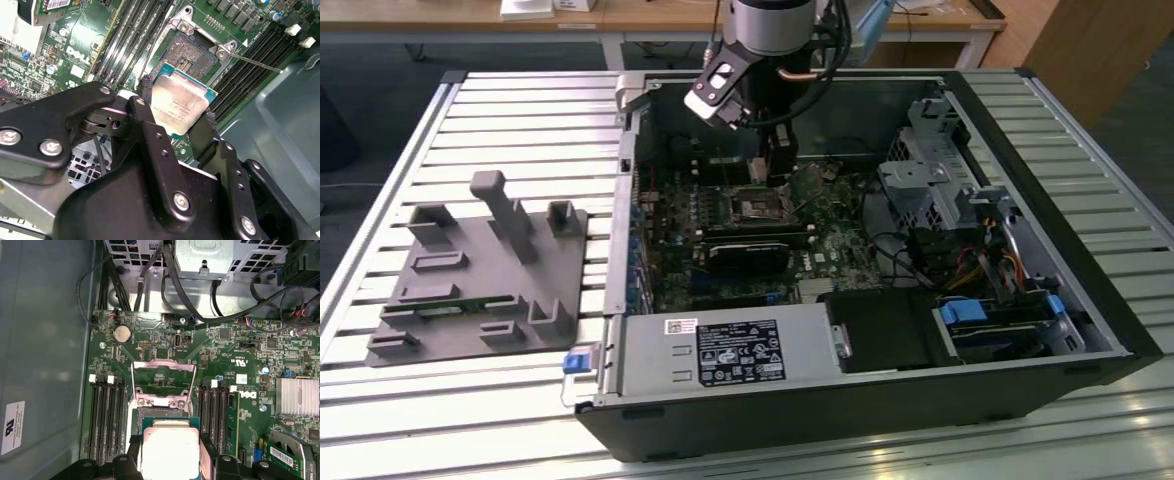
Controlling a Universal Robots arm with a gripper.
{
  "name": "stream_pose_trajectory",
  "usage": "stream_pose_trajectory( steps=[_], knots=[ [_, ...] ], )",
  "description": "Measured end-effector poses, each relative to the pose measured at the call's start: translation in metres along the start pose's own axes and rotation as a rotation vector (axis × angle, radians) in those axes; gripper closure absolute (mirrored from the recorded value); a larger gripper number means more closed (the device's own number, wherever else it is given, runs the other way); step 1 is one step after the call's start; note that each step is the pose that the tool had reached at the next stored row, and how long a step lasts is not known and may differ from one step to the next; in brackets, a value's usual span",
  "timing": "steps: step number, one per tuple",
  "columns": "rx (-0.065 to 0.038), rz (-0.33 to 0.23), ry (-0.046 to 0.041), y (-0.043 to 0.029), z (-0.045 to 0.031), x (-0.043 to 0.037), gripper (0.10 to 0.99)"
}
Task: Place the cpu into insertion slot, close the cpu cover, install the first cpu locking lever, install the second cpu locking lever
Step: 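Place the cpu into insertion slot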
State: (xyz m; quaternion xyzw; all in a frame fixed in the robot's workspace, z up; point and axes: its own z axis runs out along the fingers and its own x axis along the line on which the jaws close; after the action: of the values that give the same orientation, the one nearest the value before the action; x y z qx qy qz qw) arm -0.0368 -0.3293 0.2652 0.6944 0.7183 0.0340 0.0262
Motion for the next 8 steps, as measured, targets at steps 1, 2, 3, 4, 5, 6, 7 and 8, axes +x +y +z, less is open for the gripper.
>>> stream_pose_trajectory(
  steps=[1,2,3,4,5,6,7,8],
  knots=[
    [0.000,0.000,-0.0003,0.0000,0.0002,0.0000,0.545],
    [0.000,0.000,-0.0003,0.0000,0.0005,0.0000,0.545],
    [0.000,0.000,-0.0006,0.0000,0.0009,0.0000,0.545],
    [0.000,0.000,-0.0008,-0.0001,0.0016,0.0001,0.545],
    [0.000,0.000,-0.0010,-0.0002,0.0027,0.0002,0.545],
    [0.000,0.000,-0.0010,-0.0004,0.0044,0.0003,0.545],
    [0.000,0.000,-0.0010,-0.0005,0.0062,0.0005,0.545],
    [0.000,0.000,-0.0012,-0.0007,0.0079,0.0009,0.545]
  ],
)
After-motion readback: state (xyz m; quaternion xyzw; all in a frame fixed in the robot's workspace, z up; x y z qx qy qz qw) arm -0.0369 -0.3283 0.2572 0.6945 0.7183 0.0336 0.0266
